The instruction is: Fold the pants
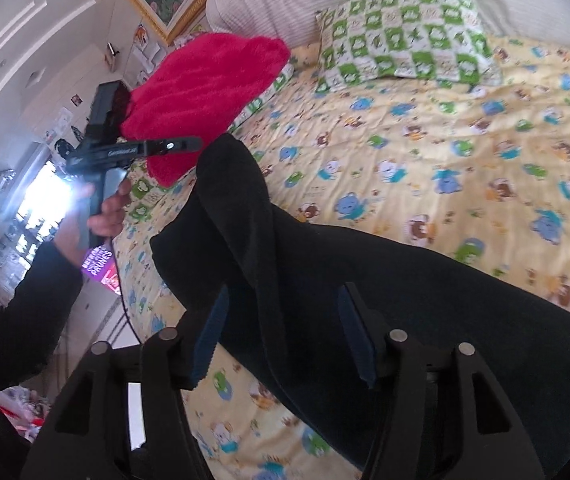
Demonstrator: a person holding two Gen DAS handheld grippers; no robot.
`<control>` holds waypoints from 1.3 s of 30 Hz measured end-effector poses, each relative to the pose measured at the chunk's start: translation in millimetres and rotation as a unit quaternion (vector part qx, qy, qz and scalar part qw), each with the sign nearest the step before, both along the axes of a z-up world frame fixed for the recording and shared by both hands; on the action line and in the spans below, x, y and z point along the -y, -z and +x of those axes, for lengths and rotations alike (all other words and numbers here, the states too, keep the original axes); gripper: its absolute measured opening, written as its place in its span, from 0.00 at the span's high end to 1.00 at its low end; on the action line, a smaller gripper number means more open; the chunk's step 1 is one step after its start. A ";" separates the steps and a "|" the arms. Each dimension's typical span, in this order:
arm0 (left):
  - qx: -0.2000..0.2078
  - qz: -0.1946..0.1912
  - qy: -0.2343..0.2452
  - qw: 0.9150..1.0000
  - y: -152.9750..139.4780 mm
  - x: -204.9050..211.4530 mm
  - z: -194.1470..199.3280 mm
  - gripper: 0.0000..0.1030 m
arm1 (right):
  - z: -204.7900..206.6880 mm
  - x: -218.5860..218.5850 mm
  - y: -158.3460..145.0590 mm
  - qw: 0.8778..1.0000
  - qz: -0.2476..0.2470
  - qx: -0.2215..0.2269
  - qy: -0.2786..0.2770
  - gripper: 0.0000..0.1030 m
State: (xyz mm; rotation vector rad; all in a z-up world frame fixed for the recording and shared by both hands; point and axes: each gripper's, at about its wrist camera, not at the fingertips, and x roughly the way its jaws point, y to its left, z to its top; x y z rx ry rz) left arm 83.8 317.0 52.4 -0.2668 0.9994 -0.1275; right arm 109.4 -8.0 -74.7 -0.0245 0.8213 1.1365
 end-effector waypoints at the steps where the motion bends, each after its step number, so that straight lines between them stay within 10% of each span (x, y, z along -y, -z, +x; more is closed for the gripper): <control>1: -0.007 -0.010 0.002 1.000 4.8 -4.6 5.4 0.31 | 1.6 -4.5 0.9 1.000 0.000 -0.006 -0.004 0.43; 8: -0.053 -0.069 0.026 0.996 39.9 -19.0 20.4 0.34 | 5.8 -34.6 12.1 0.999 -0.025 -0.020 -0.029 0.43; 12: -0.046 -0.050 0.041 0.997 38.9 -4.9 12.7 0.74 | 6.0 -48.9 19.4 0.998 -0.038 -0.026 -0.042 0.44; 14: -0.032 -0.029 0.038 0.998 33.2 0.9 5.2 0.88 | 5.8 -56.4 24.7 0.997 -0.052 -0.026 -0.046 0.90; 28: 0.085 -0.009 -0.011 0.996 -8.8 18.5 -108.3 0.92 | -46.8 -42.1 5.2 0.993 -0.049 0.075 -0.077 0.94; 39: 0.085 -0.032 -0.070 0.993 38.7 12.0 -157.3 0.91 | -67.7 -53.6 39.8 0.987 -0.097 0.101 -0.084 0.94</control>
